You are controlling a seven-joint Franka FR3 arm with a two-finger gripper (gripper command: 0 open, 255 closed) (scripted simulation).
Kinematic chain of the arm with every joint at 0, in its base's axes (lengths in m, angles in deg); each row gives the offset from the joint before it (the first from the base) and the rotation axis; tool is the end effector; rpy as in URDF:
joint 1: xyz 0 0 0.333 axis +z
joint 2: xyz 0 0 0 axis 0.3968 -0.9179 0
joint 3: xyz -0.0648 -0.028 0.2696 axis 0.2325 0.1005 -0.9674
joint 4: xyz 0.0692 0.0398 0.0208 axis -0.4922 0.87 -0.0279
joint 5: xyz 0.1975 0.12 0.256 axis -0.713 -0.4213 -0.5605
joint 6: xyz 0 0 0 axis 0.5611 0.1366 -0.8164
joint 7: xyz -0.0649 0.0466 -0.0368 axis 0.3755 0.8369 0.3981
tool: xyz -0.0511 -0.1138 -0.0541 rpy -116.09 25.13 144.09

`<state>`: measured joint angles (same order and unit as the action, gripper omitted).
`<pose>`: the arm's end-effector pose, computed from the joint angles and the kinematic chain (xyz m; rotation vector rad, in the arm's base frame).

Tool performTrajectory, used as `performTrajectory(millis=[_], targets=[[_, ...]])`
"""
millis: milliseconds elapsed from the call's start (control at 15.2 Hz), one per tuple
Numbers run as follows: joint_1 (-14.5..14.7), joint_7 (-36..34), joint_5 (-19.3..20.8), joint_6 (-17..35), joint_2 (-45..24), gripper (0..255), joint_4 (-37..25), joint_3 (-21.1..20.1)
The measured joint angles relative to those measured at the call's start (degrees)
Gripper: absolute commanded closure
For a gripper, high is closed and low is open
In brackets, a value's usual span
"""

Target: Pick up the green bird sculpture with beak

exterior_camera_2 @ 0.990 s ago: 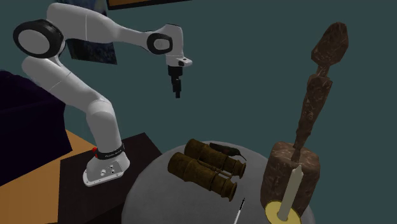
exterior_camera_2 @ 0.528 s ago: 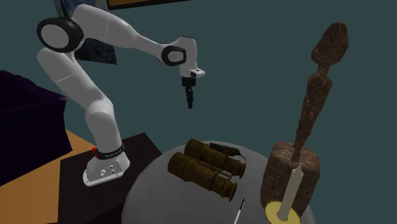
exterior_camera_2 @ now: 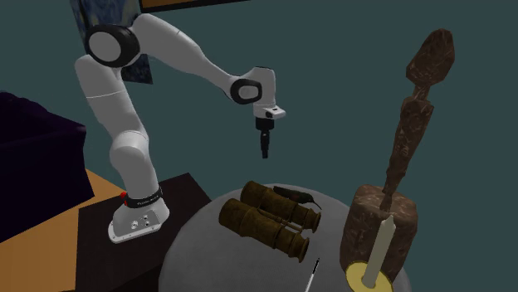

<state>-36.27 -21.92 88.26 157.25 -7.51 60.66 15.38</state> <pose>0.4252 -0.1782 0.3658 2.8814 -1.0734 0.0199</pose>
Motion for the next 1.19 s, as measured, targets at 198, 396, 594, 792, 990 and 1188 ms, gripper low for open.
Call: performTrajectory(millis=[198, 396, 594, 792, 990, 1188], targets=[[-1.5, -2.15, 0.93, 2.59, -4.79, 0, -2.45, 1.3], [-2.82, -4.36, 1.61, 5.07, -9.8, 0, -5.14, 2.6], [-4.1, -6.62, 2.11, 7.54, -14.42, 0, -7.44, 3.98], [-5.43, -8.48, 2.0, 9.21, -19.92, 0, -11.42, 5.33], [-6.44, -9.42, 1.88, 10.3, -22.97, 0, -13.47, 6.32], [-6.72, -9.61, 1.63, 11.98, -24.74, 0, -13.54, 6.34]])
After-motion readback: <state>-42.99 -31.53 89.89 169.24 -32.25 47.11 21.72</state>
